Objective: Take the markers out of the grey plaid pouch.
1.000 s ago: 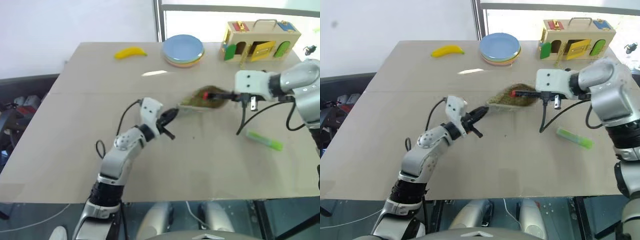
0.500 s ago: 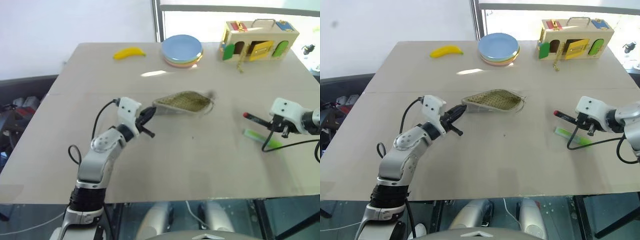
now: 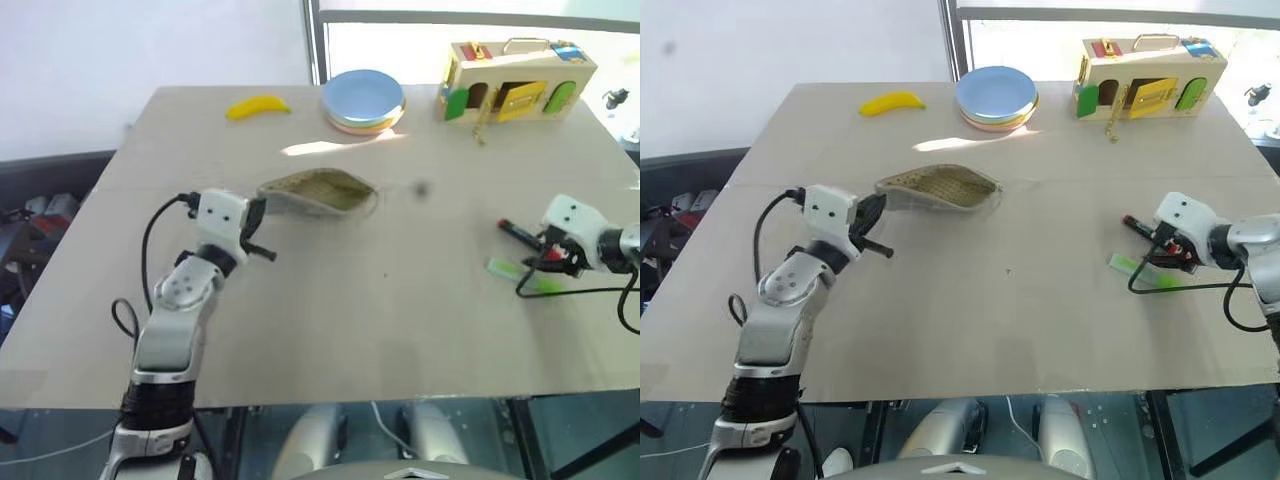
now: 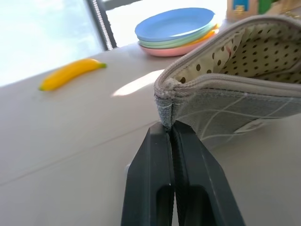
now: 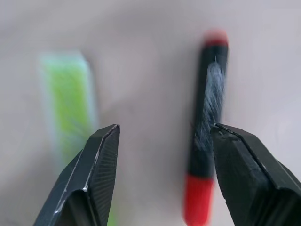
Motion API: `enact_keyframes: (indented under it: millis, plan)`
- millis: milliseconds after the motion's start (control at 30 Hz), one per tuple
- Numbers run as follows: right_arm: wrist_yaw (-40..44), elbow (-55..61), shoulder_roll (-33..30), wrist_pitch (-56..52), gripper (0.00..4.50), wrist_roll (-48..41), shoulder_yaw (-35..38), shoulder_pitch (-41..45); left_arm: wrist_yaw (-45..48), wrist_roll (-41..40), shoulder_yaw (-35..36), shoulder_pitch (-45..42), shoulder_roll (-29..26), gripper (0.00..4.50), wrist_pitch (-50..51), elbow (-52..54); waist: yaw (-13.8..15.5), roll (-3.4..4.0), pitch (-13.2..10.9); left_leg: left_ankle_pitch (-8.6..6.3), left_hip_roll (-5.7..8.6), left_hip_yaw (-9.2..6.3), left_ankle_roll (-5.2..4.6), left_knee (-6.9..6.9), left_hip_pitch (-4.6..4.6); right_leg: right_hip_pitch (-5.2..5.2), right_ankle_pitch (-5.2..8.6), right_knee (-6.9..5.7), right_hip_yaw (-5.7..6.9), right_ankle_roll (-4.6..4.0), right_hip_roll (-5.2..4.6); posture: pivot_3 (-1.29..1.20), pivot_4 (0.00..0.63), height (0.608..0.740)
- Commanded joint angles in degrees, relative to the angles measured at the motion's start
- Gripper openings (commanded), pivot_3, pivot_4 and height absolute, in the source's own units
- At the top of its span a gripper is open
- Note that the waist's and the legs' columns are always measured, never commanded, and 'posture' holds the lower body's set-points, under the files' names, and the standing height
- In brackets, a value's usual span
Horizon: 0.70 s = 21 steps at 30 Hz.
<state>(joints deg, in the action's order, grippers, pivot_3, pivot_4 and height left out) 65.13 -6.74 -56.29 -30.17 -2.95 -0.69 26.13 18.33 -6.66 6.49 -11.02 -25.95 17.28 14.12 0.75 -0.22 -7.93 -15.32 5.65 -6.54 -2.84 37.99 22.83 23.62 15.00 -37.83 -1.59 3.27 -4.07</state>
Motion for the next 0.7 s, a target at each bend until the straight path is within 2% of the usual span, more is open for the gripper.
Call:
enact_keyframes:
  millis: [33, 100, 200, 233, 333, 400, 467, 567, 633, 700]
  plan:
    - [3.48, 11.98, -0.43, -7.87, 3.25, -10.26, 7.12, -4.13, -1.75, 3.33, 1.30, 2.85, -1.03, 0.30, -2.70, 3.83, 0.14, -0.01, 0.00, 0.00, 0.00, -0.03, -0.01, -0.01, 0.02, -0.01, 0.00, 0.04, 0.02, 0.00, 0.00, 0.00, 0.150, 0.740]
    - [3.80, 17.04, 0.64, -11.76, 3.27, -15.68, 10.42, -7.30, -2.31, 6.07, 0.40, 4.14, -1.77, 0.97, -4.63, 3.72, 0.42, -0.02, -0.01, 0.00, 0.00, -0.09, -0.01, 0.00, 0.05, -0.03, 0.00, 0.06, 0.09, 0.00, -0.02, 0.00, 0.150, 0.740]
    - [3.47, 24.19, 1.95, -17.70, 3.27, -22.69, 13.66, -13.34, -1.15, 8.96, -2.50, 6.71, -2.50, 2.28, -6.68, 3.13, 1.05, -0.02, 0.00, -0.01, 0.01, -0.12, -0.01, 0.04, 0.02, -0.12, 0.00, 0.05, 0.12, 0.00, -0.04, 0.00, 0.150, 0.740]
    - [2.69, 27.03, 2.81, -19.84, 3.27, -25.04, 14.41, -15.67, -0.23, 9.14, -3.14, 8.05, -2.67, 2.47, -7.11, 3.36, 1.21, -0.01, 0.00, -0.01, 0.02, -0.11, -0.02, 0.04, -0.02, -0.16, 0.00, 0.05, 0.12, 0.00, -0.05, 0.00, 0.150, 0.740]
    - [-0.20, 33.76, 6.77, -23.67, 3.27, -31.31, 17.30, -21.94, 3.01, 7.18, -3.23, 11.88, -3.13, 2.47, -7.19, 4.81, 1.48, -0.02, 0.00, -0.02, 0.01, -0.11, -0.03, 0.03, -0.03, -0.15, 0.00, 0.05, 0.11, 0.00, -0.05, 0.00, 0.150, 0.740]
    - [-4.19, 36.02, 11.35, -23.36, 3.27, -33.70, 20.16, -25.51, 2.76, 10.09, -3.16, 14.67, -4.46, 2.47, -8.56, 5.70, 1.42, -0.02, 0.00, -0.02, -0.01, -0.10, -0.03, -0.03, -0.01, -0.08, 0.00, 0.05, 0.09, 0.00, -0.04, 0.00, 0.150, 0.740]
    - [-3.88, 34.68, 14.45, -15.56, 3.27, -31.22, 22.65, -33.10, 5.82, 5.64, -1.29, 17.95, -4.74, 2.47, -3.06, 7.57, 1.54, -0.01, 0.02, -0.02, -0.02, -0.11, -0.02, -0.08, -0.02, -0.09, 0.00, 0.04, 0.10, 0.00, -0.03, 0.00, 0.150, 0.740]
    - [0.53, 30.18, 14.87, -4.31, 3.27, -28.01, 23.96, -41.44, 8.11, 0.56, 1.32, 21.01, -4.06, 2.47, 0.02, 9.69, 1.92, 0.02, 0.02, -0.07, 0.03, -0.11, -0.11, -0.11, -0.06, -0.14, 0.00, 0.14, 0.14, 0.00, -0.10, 0.00, 0.150, 0.740]
    - [0.61, 25.68, 18.52, 4.66, 3.27, -27.79, 27.03, -43.93, 11.80, -6.55, 4.36, 23.44, -3.67, 2.47, 2.35, 11.66, 1.52, 0.01, 0.02, -0.08, 0.03, -0.04, -0.12, -0.06, -0.14, -0.20, 0.00, 0.14, 0.09, 0.00, -0.09, 0.00, 0.150, 0.740]
    - [1.84, 20.93, 21.86, 13.41, 3.27, -27.63, 29.83, -45.81, 16.12, -18.11, 9.43, 26.13, -3.19, 2.47, 7.06, 14.63, 1.09, -0.04, 0.03, -0.10, -0.01, -0.01, -0.13, -0.06, -0.34, -0.30, 0.00, 0.06, 0.05, 0.01, -0.06, 0.00, 0.150, 0.740]
